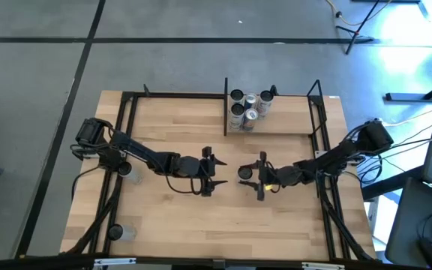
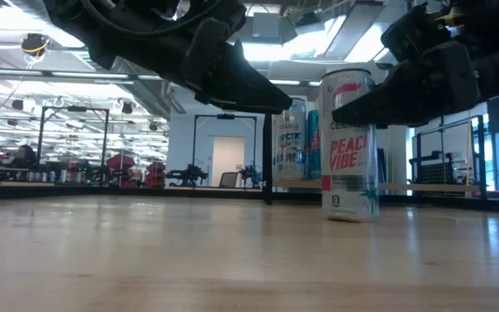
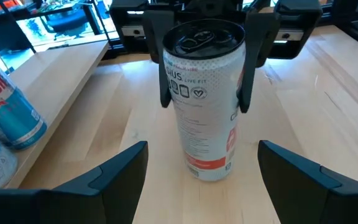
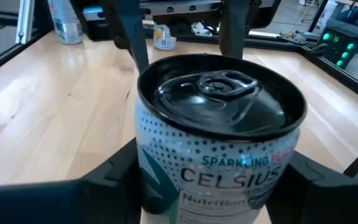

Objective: Place canned beverage on shelf
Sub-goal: Put the top black soda can on the shelf aligned with the other black soda can

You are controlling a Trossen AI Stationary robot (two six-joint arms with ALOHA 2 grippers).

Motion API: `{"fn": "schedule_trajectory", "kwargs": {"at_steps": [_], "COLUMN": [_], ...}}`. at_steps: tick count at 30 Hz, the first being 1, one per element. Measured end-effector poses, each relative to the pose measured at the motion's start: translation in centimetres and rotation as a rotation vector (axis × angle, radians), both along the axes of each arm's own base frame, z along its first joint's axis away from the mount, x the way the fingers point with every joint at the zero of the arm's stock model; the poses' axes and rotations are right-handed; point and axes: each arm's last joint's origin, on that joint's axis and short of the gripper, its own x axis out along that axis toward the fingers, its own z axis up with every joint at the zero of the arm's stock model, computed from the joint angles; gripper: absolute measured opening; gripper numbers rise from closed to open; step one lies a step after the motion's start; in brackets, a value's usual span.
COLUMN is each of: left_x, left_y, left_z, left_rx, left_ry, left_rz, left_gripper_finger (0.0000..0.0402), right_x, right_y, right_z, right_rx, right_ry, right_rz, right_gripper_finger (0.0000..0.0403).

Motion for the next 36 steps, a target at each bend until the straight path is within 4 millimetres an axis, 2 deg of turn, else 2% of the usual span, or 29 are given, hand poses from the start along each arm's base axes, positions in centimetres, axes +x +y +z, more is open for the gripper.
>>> {"fn": "schedule_trajectory", "kwargs": {"at_steps": [4,8,13,17,22,31,36], "left_x": [0.0,0.0,0.0,0.0,0.0,0.0,-0.1], "left_y": [0.0,0.0,-0.1,-0.1,-0.1,-0.1,-0.1], "left_z": [0.0,-0.1,-0.1,-0.1,-0.1,-0.1,-0.2], "left_rx": [0.000,-0.001,-0.006,-0.006,-0.005,0.001,0.002], "left_ry": [0.002,0.007,0.014,0.015,0.015,0.016,0.019], "left_rz": [0.000,-0.005,-0.023,-0.024,-0.025,-0.027,-0.027], "left_gripper_finger": [0.0283,0.0283,0.0283,0.0283,0.0283,0.0283,0.0283], "right_x": [-0.5,-1.7,-4.3,-6.3,-7.9,-8.7,-9.1], "right_y": [-0.2,-0.8,-2.4,-4.8,-8.2,-14.4,-16.9], "right_z": [1.1,3.1,6.2,7.9,8.5,8.2,8.1], "right_rx": [-0.021,-0.079,-0.231,-0.243,-0.215,-0.095,-0.068], "right_ry": [-0.007,-0.017,-0.029,-0.023,0.006,0.001,-0.029], "right_rz": [0.006,-0.042,-0.197,-0.257,-0.281,-0.181,-0.197], "right_gripper_finger": [0.0217,0.0217,0.0217,0.0217,0.0217,0.0217,0.0217]}}
